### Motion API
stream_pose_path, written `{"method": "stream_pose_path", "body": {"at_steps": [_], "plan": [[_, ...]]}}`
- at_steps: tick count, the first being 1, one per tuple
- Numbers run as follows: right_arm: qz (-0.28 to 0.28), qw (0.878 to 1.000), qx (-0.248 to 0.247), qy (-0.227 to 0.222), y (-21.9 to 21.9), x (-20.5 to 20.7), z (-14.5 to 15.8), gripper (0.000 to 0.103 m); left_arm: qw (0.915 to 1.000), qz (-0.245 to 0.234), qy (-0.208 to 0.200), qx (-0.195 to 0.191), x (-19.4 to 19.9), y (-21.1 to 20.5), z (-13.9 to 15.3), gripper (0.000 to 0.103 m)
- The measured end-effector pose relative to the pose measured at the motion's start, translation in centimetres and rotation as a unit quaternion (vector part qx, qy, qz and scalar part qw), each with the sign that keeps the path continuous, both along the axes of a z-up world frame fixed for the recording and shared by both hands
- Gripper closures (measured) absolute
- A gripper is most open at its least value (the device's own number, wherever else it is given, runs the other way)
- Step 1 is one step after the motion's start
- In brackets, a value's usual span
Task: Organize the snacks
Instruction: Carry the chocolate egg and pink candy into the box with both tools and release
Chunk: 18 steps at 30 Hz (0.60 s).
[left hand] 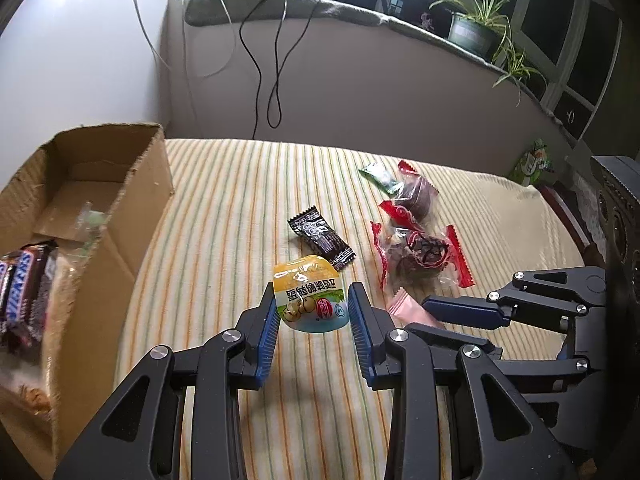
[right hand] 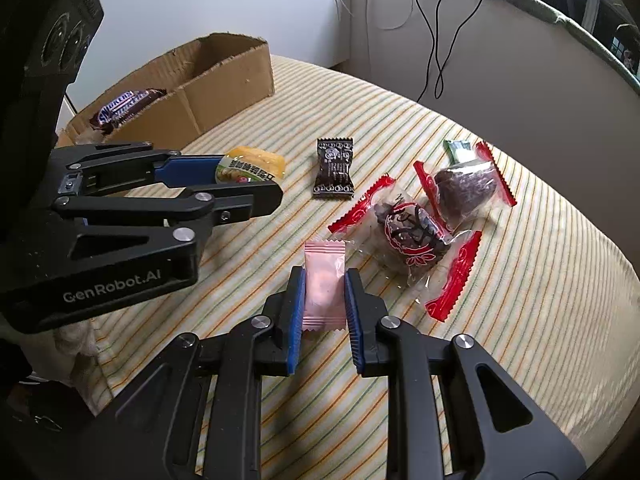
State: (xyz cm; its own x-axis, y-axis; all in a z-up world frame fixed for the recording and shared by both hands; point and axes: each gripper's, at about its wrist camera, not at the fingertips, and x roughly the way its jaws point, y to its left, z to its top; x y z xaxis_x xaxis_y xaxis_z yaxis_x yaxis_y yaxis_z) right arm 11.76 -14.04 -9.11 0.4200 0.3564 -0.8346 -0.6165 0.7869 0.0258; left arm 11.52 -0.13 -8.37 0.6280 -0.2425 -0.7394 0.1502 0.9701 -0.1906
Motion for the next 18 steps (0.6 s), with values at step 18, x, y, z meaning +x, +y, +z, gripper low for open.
{"method": "stream_pose_path", "body": {"at_steps": [18], "plan": [[0.022, 0.998, 0.037, -0.042, 3.7, 0.8, 5.2, 0.083, 0.9975, 0.047, -0.052, 0.010, -3.3, 4.4, 3.4, 0.071]]}}
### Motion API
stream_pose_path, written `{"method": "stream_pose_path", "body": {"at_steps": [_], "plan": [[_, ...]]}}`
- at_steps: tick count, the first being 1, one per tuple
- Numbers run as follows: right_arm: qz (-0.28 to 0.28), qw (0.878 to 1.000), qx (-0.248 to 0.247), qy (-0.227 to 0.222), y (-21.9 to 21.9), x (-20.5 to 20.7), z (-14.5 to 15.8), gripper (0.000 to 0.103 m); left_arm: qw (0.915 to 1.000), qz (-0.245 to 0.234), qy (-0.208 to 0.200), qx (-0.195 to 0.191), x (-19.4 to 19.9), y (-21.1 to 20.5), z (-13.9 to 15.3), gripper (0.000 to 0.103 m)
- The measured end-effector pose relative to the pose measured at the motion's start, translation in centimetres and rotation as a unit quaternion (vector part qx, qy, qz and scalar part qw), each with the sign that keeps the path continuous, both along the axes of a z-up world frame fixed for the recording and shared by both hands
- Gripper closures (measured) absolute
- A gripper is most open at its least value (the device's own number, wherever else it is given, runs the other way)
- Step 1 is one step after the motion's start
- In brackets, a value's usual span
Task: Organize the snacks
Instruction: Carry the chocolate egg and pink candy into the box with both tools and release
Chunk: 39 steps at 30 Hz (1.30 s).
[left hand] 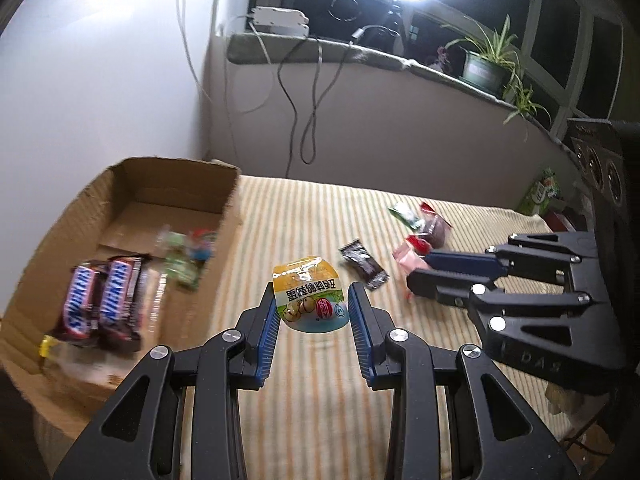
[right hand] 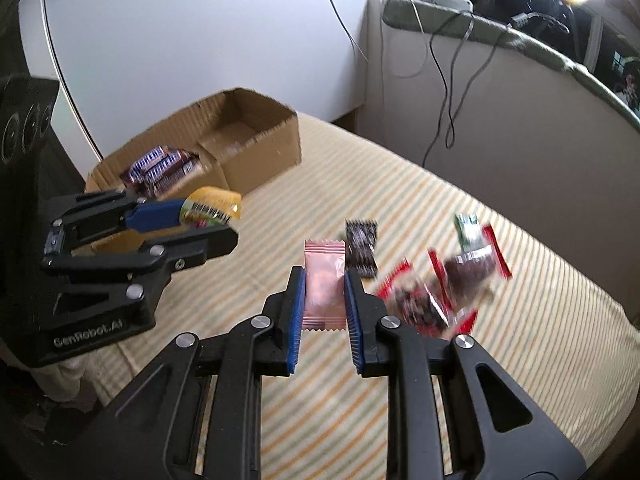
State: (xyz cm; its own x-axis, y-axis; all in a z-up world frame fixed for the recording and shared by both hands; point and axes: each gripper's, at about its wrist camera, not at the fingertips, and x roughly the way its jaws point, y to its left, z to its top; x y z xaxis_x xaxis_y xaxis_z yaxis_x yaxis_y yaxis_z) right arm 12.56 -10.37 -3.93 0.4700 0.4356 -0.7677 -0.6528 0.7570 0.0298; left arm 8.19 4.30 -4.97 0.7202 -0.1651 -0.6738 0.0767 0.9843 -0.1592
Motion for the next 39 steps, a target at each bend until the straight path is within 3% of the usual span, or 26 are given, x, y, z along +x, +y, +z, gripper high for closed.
{"method": "stream_pose_path", "body": {"at_steps": [21, 39], "plan": [[0.060, 0.998, 0.002, -0.026, 9.6, 3.3, 1.7, 0.083, 0.9976, 0.066, -0.017, 0.010, -1.0, 6.7, 1.5, 0.072], [0.096, 0.995, -0.004, -0.024, 16.2, 5.7, 0.4, 0.083, 0.9943, 0.106, -0.012, 0.009, -0.8, 10.8, 1.0, 0.072]]}}
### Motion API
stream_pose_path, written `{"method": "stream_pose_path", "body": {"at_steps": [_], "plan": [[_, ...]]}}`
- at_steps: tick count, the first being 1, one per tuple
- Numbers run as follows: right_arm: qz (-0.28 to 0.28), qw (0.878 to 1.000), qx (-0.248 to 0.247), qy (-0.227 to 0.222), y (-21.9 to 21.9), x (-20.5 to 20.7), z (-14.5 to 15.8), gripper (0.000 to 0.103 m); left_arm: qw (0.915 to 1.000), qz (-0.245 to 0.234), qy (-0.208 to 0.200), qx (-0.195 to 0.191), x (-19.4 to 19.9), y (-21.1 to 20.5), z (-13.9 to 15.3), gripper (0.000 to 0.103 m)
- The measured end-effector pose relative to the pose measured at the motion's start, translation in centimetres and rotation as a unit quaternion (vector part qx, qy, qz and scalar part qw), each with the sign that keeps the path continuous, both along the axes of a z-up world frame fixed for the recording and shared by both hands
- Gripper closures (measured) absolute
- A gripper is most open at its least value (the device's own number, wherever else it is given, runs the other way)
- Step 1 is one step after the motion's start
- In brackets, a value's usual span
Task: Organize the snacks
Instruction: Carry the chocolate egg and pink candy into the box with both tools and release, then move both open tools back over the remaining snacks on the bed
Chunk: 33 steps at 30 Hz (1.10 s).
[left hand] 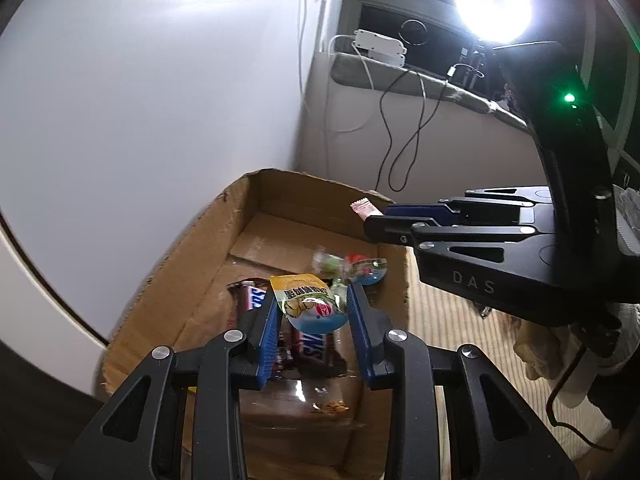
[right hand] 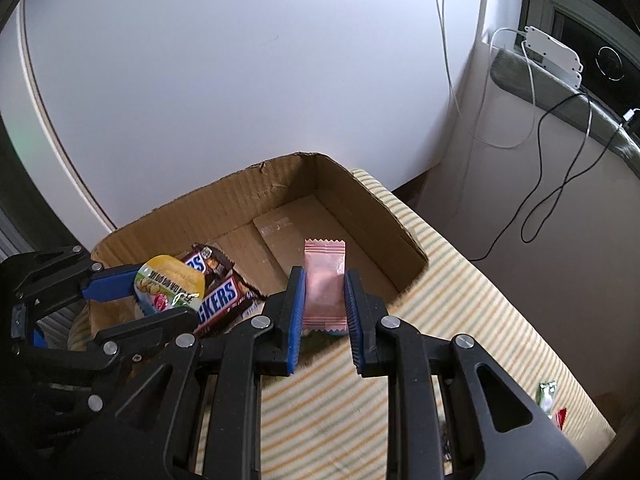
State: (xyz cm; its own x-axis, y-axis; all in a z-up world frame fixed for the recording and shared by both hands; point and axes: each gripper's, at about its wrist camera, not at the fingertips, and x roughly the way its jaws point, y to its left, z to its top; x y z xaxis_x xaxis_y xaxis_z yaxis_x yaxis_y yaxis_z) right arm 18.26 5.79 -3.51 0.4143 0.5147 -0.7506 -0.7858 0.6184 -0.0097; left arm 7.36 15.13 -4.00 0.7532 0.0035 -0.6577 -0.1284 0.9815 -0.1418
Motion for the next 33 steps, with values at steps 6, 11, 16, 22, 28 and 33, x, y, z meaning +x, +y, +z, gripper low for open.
{"method": "stream_pose_path", "body": {"at_steps": [6, 11, 16, 22, 28, 33], "plan": [[0.007, 1.000, -0.008, 0.009, 1.4, 0.8, -0.8, 0.083, 0.9999, 0.010, 0.005, 0.000, -0.2, 0.8, -0.4, 0.072], [0.006, 1.000, -0.011, 0.009, 1.9, 1.0, -1.1, 0.082, 0.9999, 0.014, 0.006, 0.004, -0.2, 1.2, -0.5, 0.070], [-0.004, 1.000, -0.003, 0.003, 1.8, 1.3, -0.9, 0.028, 0.9997, 0.021, -0.002, 0.008, -0.4, 1.5, -0.4, 0.040], [-0.032, 0.999, 0.018, 0.006, 1.0, 2.0, -0.1, 0.011, 0.9995, 0.026, 0.001, 0.020, -0.5, 1.3, -0.5, 0.026], [-0.046, 0.999, 0.017, 0.005, 0.5, 2.2, 0.2, 0.010, 0.9993, 0.031, 0.009, 0.021, -0.4, 1.1, -0.6, 0.023], [-0.049, 0.999, 0.016, 0.000, -0.1, 1.8, 0.5, 0.010, 0.9993, 0.028, 0.007, 0.023, -0.6, 0.7, -0.4, 0.023]]}}
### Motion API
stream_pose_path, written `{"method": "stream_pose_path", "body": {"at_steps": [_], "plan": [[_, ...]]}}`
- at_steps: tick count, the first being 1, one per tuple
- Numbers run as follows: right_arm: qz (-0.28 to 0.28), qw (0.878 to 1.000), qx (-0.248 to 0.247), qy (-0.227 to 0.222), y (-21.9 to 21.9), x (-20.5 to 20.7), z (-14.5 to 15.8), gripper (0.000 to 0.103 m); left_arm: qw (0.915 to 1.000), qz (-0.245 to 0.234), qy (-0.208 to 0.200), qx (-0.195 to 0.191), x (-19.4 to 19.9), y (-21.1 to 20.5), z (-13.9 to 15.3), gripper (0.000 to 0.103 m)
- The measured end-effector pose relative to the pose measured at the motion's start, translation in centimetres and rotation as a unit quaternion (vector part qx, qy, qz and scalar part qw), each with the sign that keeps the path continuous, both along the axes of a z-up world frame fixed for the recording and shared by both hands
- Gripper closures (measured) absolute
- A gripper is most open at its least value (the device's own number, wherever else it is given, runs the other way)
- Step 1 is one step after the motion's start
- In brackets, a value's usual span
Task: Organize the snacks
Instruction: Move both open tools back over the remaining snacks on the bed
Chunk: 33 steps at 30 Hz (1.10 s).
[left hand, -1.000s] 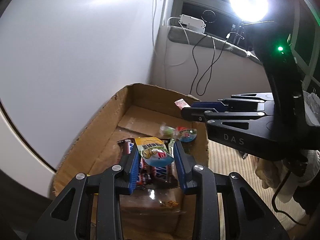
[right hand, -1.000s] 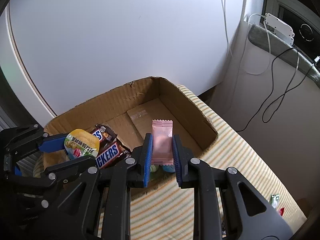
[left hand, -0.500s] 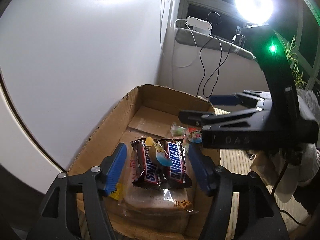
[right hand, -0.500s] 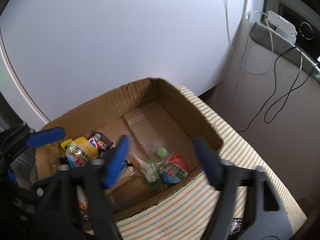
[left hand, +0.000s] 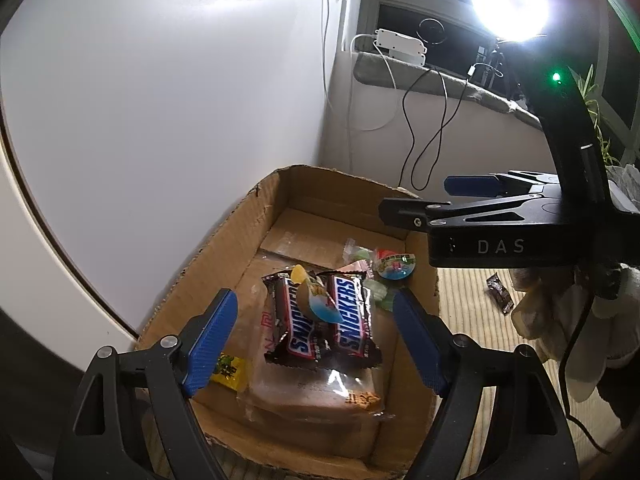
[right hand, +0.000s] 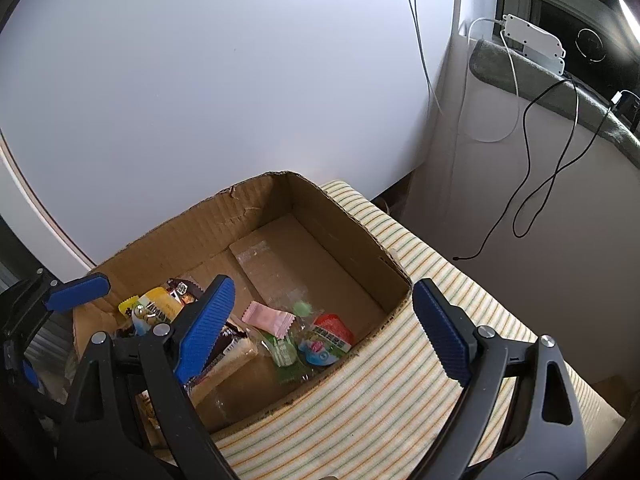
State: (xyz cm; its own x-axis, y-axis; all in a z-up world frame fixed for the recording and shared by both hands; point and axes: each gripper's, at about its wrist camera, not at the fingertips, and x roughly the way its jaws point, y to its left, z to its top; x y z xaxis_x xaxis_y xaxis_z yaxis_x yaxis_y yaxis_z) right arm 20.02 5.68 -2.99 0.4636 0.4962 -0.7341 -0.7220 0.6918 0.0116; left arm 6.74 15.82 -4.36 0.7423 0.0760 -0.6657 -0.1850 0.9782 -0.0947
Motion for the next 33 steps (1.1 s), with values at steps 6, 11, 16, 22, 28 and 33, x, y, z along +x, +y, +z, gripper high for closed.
{"method": "stream_pose_path", "body": {"at_steps": [6, 11, 16, 22, 28, 33], "plan": [[-0.005, 1.000, 0.003, -0.008, -1.3, -0.7, 0.7, 0.010, 1.0000, -0.005, -0.004, 0.004, -0.3, -0.7, 0.5, 0.023], [-0.013, 1.000, 0.009, -0.018, -2.9, -1.4, 1.7, 0.010, 0.9998, -0.013, -0.011, 0.007, -0.8, -1.7, 1.0, 0.023], [-0.020, 0.999, 0.015, -0.028, -5.1, -2.2, 2.2, 0.010, 0.9994, -0.026, -0.019, 0.011, -1.1, -3.3, 1.5, 0.023], [-0.028, 0.998, 0.025, -0.044, -8.3, -3.2, 2.8, 0.010, 0.9986, -0.044, -0.025, 0.013, -0.9, -5.3, 1.8, 0.023], [-0.048, 0.997, 0.012, -0.060, -12.0, -4.0, 3.1, 0.010, 0.9977, -0.061, -0.028, 0.007, -0.5, -7.0, 1.7, 0.023], [-0.082, 0.995, 0.012, -0.049, -16.1, -3.8, 3.2, 0.010, 0.9961, -0.084, -0.026, -0.002, 0.1, -9.0, 1.2, 0.023]]}}
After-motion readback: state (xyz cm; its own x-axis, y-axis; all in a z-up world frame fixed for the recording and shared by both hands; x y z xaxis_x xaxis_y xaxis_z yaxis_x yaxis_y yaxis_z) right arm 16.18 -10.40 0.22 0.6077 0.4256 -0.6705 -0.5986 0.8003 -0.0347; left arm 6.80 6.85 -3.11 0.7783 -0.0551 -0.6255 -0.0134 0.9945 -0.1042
